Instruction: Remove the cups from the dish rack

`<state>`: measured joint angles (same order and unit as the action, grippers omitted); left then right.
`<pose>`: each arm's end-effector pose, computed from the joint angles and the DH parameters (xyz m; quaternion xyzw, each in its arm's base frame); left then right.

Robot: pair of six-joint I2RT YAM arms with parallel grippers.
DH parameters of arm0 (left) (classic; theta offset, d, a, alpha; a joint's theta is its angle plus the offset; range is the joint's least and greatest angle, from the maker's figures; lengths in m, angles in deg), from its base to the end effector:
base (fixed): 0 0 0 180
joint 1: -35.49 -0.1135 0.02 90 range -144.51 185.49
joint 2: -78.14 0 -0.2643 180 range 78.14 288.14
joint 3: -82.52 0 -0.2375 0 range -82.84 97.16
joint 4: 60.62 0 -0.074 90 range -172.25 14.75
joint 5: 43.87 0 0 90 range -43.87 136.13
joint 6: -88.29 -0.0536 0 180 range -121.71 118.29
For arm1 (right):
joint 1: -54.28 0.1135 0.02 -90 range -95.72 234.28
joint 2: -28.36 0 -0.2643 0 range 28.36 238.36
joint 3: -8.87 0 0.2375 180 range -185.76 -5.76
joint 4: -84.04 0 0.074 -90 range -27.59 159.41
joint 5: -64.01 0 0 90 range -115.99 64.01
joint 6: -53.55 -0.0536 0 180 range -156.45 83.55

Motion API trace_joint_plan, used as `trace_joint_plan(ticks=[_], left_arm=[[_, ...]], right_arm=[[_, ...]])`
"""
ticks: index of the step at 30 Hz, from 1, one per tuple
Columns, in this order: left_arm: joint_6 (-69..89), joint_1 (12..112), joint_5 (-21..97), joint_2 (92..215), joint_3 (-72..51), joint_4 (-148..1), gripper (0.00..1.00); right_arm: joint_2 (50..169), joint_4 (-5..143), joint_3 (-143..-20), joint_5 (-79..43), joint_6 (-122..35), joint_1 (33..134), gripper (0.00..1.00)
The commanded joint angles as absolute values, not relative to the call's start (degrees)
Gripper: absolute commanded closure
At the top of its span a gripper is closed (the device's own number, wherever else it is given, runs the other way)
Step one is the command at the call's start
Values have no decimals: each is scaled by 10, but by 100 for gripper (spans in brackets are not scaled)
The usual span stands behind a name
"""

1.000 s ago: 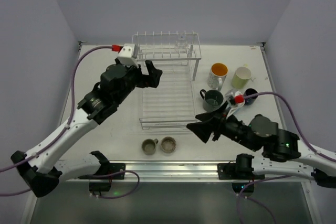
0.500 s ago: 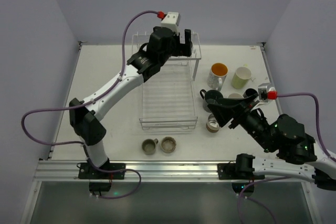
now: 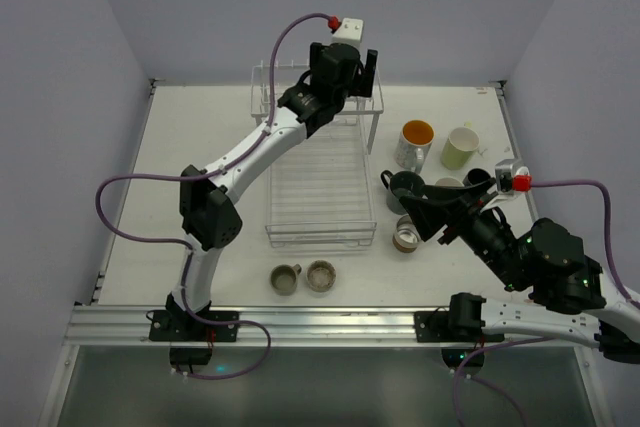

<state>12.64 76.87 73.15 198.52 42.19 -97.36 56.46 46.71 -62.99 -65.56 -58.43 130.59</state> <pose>0.3867 -0.3083 0.3835 0.0488 0.7945 -0.1024 0.5966 0.0504 0.0628 0.4152 -0.0617 0.6731 0.3832 0.6296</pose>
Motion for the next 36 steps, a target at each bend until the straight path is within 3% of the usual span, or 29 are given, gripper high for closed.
trace_joint_plan(ticks=[1, 11, 20, 28, 36], left_arm=[[97, 771, 750, 1993, 442, -957, 8], [90, 760, 745, 2011, 432, -928, 33], [65, 759, 760, 1957, 370, -850, 59], [55, 753, 750, 1898, 362, -806, 66], [131, 752, 642, 1765, 284, -811, 68]], right_arm=[[561, 483, -631, -669, -579, 1305, 39], [576, 495, -617, -662, -582, 1305, 39], [595, 520, -594, -637, -589, 1305, 39], [638, 573, -575, -612, -583, 1290, 38], [669, 683, -538, -408, -579, 1175, 37]])
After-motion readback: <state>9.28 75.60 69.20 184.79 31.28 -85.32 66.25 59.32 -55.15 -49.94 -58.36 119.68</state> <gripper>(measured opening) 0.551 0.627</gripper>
